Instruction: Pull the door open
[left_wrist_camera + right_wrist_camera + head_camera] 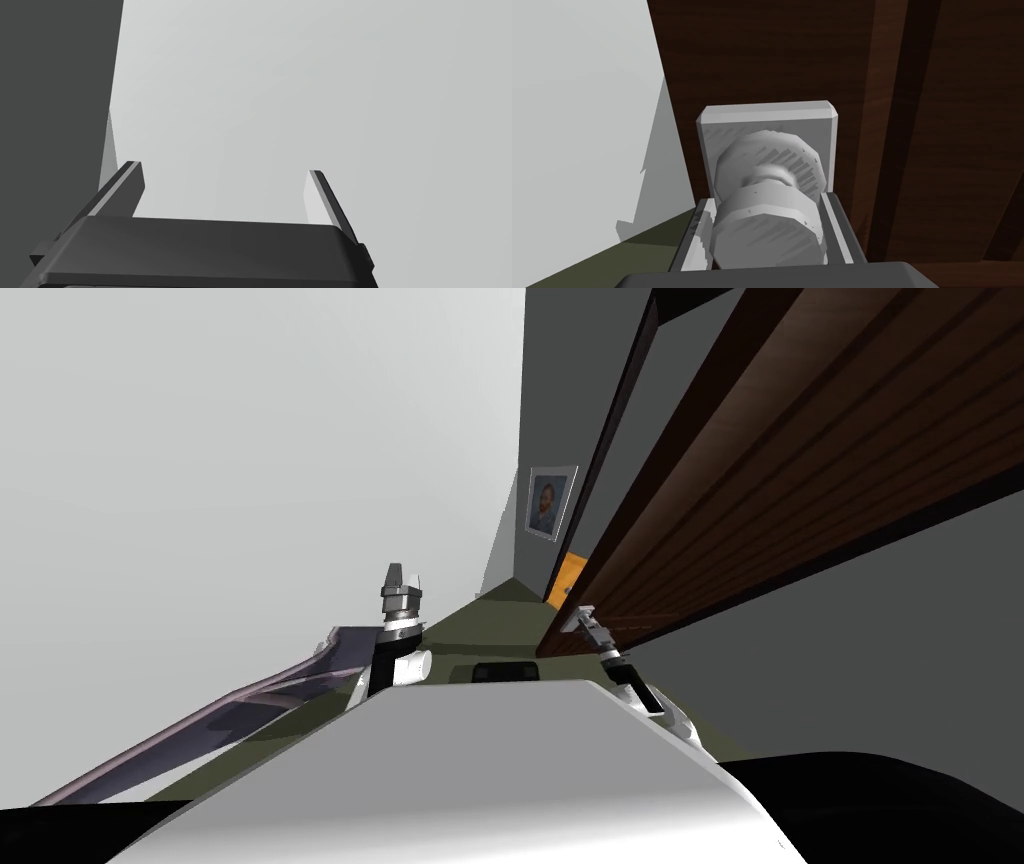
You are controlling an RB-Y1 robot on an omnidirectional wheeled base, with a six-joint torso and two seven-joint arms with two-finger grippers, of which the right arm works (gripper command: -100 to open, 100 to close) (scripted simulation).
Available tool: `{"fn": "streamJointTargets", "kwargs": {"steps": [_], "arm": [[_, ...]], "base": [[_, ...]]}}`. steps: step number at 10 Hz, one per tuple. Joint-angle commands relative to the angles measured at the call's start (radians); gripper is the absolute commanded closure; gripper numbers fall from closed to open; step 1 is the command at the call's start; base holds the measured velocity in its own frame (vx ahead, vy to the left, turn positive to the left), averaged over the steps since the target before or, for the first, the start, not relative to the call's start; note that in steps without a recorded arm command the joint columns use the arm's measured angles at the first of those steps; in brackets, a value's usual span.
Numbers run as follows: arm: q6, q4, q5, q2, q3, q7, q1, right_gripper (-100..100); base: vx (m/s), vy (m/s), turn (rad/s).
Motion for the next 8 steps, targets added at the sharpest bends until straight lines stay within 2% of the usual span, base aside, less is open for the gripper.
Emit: {"fn": "streamJointTargets", "kwargs": {"steps": [1, 5, 6, 7, 8], "arm": [[-0.018, 0.004, 0.006, -0.012, 0.004, -0.014, 0.003, 100], [-0.065, 0.021, 0.023, -0.047, 0.018, -0.053, 0.013, 100], [-0.072, 0.023, 0.026, -0.052, 0.020, -0.059, 0.014, 100], [-0.062, 0.025, 0.025, -0.048, 0.022, -0.054, 0.011, 100], [-0.078, 0.034, 0.031, -0.056, 0.026, -0.066, 0.015, 100]], "base": [[-0.202, -0.072, 0.090], [-0.183, -0.075, 0.111], [-0.185, -0.037, 0.087], [-0.077, -0.014, 0.017], [-0.111, -0.057, 0.119]]}}
